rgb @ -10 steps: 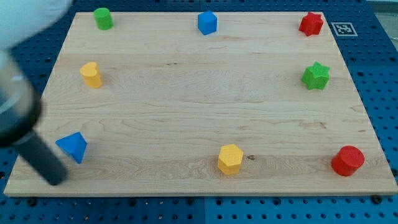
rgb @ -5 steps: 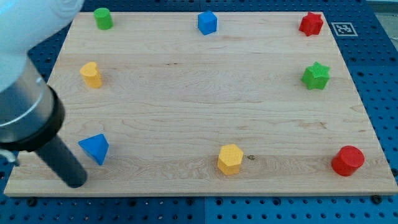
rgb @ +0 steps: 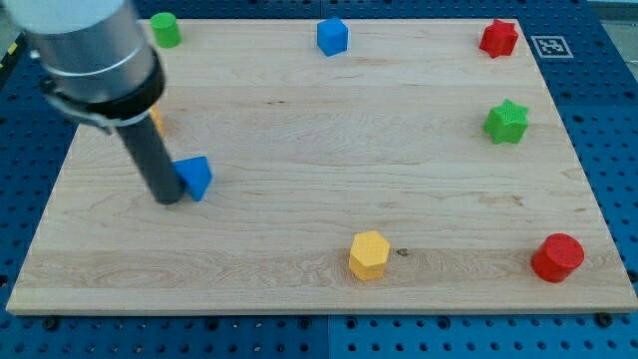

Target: Move the triangle towards the center of the board

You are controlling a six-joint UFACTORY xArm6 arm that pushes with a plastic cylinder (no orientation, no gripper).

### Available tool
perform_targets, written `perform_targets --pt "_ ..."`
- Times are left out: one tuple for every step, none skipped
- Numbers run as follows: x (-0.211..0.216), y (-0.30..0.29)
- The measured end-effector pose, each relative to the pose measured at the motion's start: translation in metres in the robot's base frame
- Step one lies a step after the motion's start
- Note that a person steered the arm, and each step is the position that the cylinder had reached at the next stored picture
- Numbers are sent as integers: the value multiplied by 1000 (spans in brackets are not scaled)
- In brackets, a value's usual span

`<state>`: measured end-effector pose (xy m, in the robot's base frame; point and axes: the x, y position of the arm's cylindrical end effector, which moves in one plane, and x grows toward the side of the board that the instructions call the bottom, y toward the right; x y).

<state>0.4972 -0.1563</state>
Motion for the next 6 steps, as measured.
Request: perform_targets --pt "-16 24" --pt "-29 30" --pt "-34 6" --pt "-43 28" --pt "-40 60" --pt "-35 76"
